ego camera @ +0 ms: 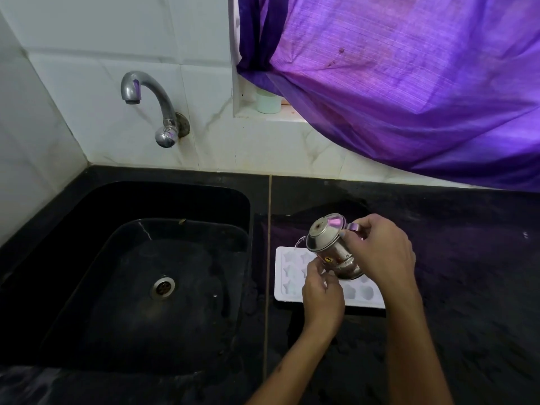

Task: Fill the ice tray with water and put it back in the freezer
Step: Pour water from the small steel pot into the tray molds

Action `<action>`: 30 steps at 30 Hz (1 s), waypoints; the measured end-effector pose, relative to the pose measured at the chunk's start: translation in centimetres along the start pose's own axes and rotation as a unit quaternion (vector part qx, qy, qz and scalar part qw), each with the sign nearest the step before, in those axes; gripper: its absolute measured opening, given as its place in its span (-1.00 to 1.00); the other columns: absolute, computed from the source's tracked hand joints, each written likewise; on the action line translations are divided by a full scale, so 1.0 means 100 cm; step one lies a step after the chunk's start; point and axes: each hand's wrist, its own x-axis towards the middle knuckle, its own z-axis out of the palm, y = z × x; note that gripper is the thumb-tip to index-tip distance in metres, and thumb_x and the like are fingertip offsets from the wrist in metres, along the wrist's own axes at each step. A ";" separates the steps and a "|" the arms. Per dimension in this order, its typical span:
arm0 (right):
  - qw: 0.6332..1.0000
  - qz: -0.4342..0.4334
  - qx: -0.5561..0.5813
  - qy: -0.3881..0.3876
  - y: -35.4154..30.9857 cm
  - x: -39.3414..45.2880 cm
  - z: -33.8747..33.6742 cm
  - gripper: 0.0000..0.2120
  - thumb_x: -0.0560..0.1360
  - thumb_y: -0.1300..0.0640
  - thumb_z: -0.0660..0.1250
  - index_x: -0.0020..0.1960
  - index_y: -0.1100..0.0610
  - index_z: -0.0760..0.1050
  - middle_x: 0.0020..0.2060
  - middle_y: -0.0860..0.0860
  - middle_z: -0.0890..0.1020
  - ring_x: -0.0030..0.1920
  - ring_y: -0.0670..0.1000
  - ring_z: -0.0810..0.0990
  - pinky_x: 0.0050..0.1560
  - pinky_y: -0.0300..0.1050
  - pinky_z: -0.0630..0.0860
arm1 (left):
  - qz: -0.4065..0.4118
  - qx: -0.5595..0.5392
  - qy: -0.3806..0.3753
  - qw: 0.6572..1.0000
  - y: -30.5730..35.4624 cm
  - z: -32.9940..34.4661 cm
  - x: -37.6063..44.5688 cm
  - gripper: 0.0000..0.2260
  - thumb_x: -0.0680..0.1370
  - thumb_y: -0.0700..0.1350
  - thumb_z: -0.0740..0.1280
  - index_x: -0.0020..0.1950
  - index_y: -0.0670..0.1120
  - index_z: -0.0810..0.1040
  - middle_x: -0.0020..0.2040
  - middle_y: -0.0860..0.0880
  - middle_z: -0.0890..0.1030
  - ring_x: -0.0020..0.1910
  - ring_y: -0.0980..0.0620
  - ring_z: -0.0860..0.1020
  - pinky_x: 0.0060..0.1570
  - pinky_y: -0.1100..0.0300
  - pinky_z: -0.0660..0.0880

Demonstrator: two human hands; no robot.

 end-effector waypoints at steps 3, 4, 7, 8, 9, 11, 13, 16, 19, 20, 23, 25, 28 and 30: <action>0.998 0.014 0.051 -0.020 0.007 0.002 -0.005 -0.92 0.46 0.01 0.37 -0.10 -0.02 0.49 -0.17 -0.05 0.61 -0.10 0.04 0.57 -0.11 -0.01 0.49 | 0.009 -0.003 0.017 1.000 0.003 0.005 -0.003 -0.68 0.59 -0.25 0.14 0.31 0.00 0.39 0.02 0.19 0.54 -0.03 0.34 0.48 -0.14 0.50 0.36; 0.997 0.018 0.074 -0.024 0.010 0.003 -0.008 -0.91 0.45 0.02 0.39 -0.10 0.00 0.50 -0.17 -0.04 0.62 -0.09 0.04 0.58 -0.07 0.03 0.52 | 0.017 0.000 0.023 1.000 0.004 0.007 -0.005 -0.68 0.59 -0.24 0.14 0.31 0.00 0.39 0.07 0.14 0.55 -0.01 0.33 0.48 -0.13 0.50 0.36; 0.989 0.027 0.142 -0.026 0.020 0.005 -0.017 -0.88 0.43 0.05 0.42 -0.08 0.07 0.56 -0.17 -0.02 0.65 -0.09 0.04 0.61 -0.01 0.13 0.56 | 0.046 0.004 0.036 0.998 0.007 0.017 -0.008 -0.66 0.59 -0.25 0.14 0.33 0.00 0.37 0.17 0.07 0.54 0.06 0.25 0.49 -0.08 0.48 0.36; 0.987 0.029 0.157 -0.022 0.024 0.006 -0.021 -0.89 0.43 0.06 0.42 -0.09 0.07 0.57 -0.19 -0.02 0.66 -0.10 0.04 0.62 -0.01 0.14 0.57 | 0.055 0.007 0.036 0.998 0.007 0.020 -0.010 -0.65 0.59 -0.26 0.15 0.34 0.00 0.36 0.18 0.07 0.53 0.09 0.21 0.50 -0.06 0.49 0.37; 0.985 0.031 0.169 -0.017 0.028 0.006 -0.025 -0.91 0.43 0.07 0.43 -0.11 0.07 0.57 -0.21 -0.03 0.66 -0.11 0.03 0.63 -0.01 0.14 0.57 | 0.065 0.010 0.035 0.997 0.008 0.025 -0.011 -0.65 0.59 -0.26 0.15 0.35 -0.01 0.36 0.18 0.07 0.53 0.11 0.21 0.50 -0.04 0.49 0.37; 0.982 0.036 0.184 -0.007 0.038 0.009 -0.034 -0.92 0.42 0.09 0.43 -0.12 0.07 0.57 -0.23 -0.03 0.66 -0.12 0.03 0.63 -0.01 0.15 0.58 | 0.083 0.015 0.029 0.996 0.009 0.035 -0.014 -0.65 0.59 -0.27 0.15 0.35 -0.02 0.36 0.16 0.11 0.52 0.06 0.34 0.48 -0.05 0.54 0.37; 0.981 0.041 0.190 0.001 0.049 0.011 -0.044 -0.91 0.42 0.08 0.43 -0.12 0.06 0.57 -0.22 -0.02 0.66 -0.11 0.04 0.64 -0.01 0.18 0.58 | 0.093 0.020 0.016 0.995 0.009 0.048 -0.017 -0.64 0.60 -0.26 0.15 0.37 -0.01 0.34 0.16 0.14 0.50 0.08 0.37 0.47 -0.04 0.56 0.36; 0.982 0.048 0.181 0.012 0.067 0.015 -0.058 -0.88 0.41 0.03 0.44 -0.12 0.04 0.57 -0.21 -0.02 0.66 -0.10 0.05 0.64 0.00 0.18 0.57 | 0.092 0.027 -0.011 0.995 0.006 0.068 -0.020 -0.62 0.60 -0.23 0.14 0.39 0.03 0.31 0.18 0.20 0.47 0.16 0.31 0.43 -0.02 0.59 0.32; 0.986 0.058 0.157 0.019 0.085 0.020 -0.072 -0.88 0.40 0.00 0.45 -0.14 0.01 0.55 -0.21 -0.04 0.66 -0.09 0.05 0.63 -0.01 0.15 0.57 | 0.093 0.028 -0.029 0.995 0.001 0.088 -0.023 -0.62 0.59 -0.26 0.14 0.36 0.03 0.35 0.09 0.29 0.47 0.02 0.52 0.42 -0.06 0.63 0.32; 0.988 0.061 0.143 0.018 0.091 0.022 -0.076 -0.88 0.40 -0.01 0.44 -0.14 0.00 0.55 -0.21 -0.05 0.65 -0.09 0.05 0.62 -0.02 0.13 0.56 | 0.094 0.031 -0.035 0.994 -0.001 0.095 -0.024 -0.63 0.58 -0.27 0.14 0.34 0.03 0.38 0.05 0.32 0.47 -0.02 0.55 0.43 -0.07 0.63 0.34; 0.993 0.065 0.097 0.010 0.110 0.027 -0.087 -0.88 0.41 -0.03 0.43 -0.14 -0.02 0.54 -0.19 -0.06 0.64 -0.08 0.05 0.60 -0.01 0.08 0.54 | 0.092 0.037 -0.048 0.994 -0.008 0.116 -0.027 -0.67 0.58 -0.26 0.14 0.28 0.03 0.42 0.02 0.28 0.53 -0.09 0.42 0.50 -0.09 0.55 0.39; 0.996 0.065 0.066 0.001 0.117 0.030 -0.090 -0.88 0.42 -0.04 0.42 -0.12 -0.03 0.53 -0.17 -0.05 0.64 -0.07 0.06 0.59 -0.02 0.04 0.51 | 0.093 0.037 -0.050 0.994 -0.015 0.126 -0.029 -0.68 0.58 -0.27 0.15 0.27 0.01 0.44 0.02 0.23 0.55 -0.07 0.43 0.51 -0.08 0.54 0.40; 0.998 0.058 0.030 -0.023 0.129 0.033 -0.096 -0.88 0.43 -0.04 0.42 -0.12 -0.05 0.51 -0.16 -0.06 0.62 -0.07 0.07 0.57 -0.10 -0.02 0.46 | 0.079 0.038 -0.050 0.995 -0.024 0.143 -0.035 -0.68 0.58 -0.27 0.14 0.29 -0.03 0.41 0.08 0.15 0.56 -0.03 0.45 0.49 -0.01 0.55 0.39; 0.998 0.052 0.020 -0.034 0.135 0.035 -0.099 -0.88 0.43 -0.03 0.41 -0.18 -0.06 0.48 -0.18 -0.07 0.61 -0.09 0.06 0.57 -0.13 -0.05 0.44 | 0.077 0.037 -0.043 0.995 -0.028 0.151 -0.037 -0.67 0.57 -0.29 0.14 0.30 -0.05 0.40 0.09 0.14 0.56 -0.02 0.44 0.50 0.06 0.49 0.40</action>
